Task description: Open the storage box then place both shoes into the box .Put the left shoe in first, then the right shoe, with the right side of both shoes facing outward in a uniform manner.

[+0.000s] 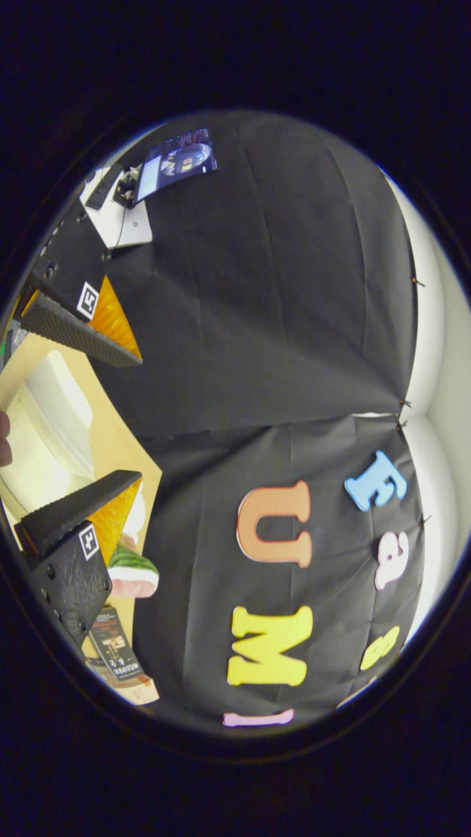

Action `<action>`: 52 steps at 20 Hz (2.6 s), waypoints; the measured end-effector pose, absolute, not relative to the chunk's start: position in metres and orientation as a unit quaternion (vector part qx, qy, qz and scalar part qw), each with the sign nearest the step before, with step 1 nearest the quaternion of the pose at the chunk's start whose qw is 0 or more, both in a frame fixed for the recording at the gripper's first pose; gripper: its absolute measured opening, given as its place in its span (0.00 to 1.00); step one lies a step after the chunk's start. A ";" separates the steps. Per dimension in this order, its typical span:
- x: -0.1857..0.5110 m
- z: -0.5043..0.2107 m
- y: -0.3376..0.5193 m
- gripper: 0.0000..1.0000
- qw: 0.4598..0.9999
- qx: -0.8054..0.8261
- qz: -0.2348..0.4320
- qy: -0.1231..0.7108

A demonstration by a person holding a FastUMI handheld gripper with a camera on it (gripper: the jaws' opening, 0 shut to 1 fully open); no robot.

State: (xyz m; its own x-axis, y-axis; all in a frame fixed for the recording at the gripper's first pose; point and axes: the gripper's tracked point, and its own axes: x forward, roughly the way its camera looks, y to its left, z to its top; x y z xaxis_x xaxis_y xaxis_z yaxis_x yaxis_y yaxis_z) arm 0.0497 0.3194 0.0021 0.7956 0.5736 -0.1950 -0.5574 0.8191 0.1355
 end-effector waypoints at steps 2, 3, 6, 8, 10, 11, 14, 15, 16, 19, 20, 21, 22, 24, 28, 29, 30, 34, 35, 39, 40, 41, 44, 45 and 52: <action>0.054 0.003 0.271 0.97 0.959 0.047 0.258 0.107; 0.056 0.002 0.243 0.97 0.965 0.051 0.235 0.104; 0.056 -0.001 0.159 0.97 0.979 0.054 0.169 0.099; 0.053 -0.008 0.106 0.97 0.986 0.055 0.123 0.097; 0.051 -0.023 0.056 0.97 0.989 0.058 0.083 0.103; 0.047 -0.036 0.034 0.96 0.990 0.059 0.069 0.110; 0.041 -0.090 -0.015 0.96 0.986 0.062 0.036 0.149; 0.041 -0.113 -0.026 0.96 0.984 0.070 0.026 0.163; 0.039 -0.136 -0.037 0.96 0.980 0.077 0.016 0.182; 0.038 -0.210 -0.055 0.96 0.966 0.096 -0.002 0.241; 0.039 -0.233 -0.059 0.96 0.961 0.100 -0.001 0.259; 0.039 -0.256 -0.060 0.96 0.954 0.103 -0.002 0.281; 0.039 -0.276 -0.061 0.96 0.949 0.103 0.001 0.297; 0.043 -0.313 -0.060 0.96 0.939 0.100 0.003 0.328; 0.054 -0.353 -0.060 0.85 0.924 0.106 0.003 0.368; 0.057 -0.364 -0.059 0.79 0.919 0.108 0.005 0.380; 0.060 -0.372 -0.058 0.74 0.914 0.110 0.005 0.391; 0.064 -0.392 -0.053 0.47 0.897 0.132 -0.001 0.421; 0.066 -0.394 -0.049 0.40 0.896 0.134 0.000 0.424; 0.066 -0.395 -0.052 0.03 0.890 0.135 -0.021 0.434; 0.066 -0.395 -0.053 0.02 0.886 0.146 -0.024 0.439; 0.067 -0.394 -0.053 0.03 0.884 0.159 -0.028 0.439; 0.064 -0.377 -0.051 0.00 0.873 0.211 -0.044 0.439; 0.062 -0.367 -0.051 0.00 0.873 0.219 -0.049 0.433; 0.055 -0.257 -0.026 0.00 0.875 0.295 -0.050 0.379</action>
State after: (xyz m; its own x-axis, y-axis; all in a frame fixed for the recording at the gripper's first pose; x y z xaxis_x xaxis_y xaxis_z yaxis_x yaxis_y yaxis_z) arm 0.0551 -0.0264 -0.2574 0.7071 0.1372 -0.6937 0.3108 0.8209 0.4791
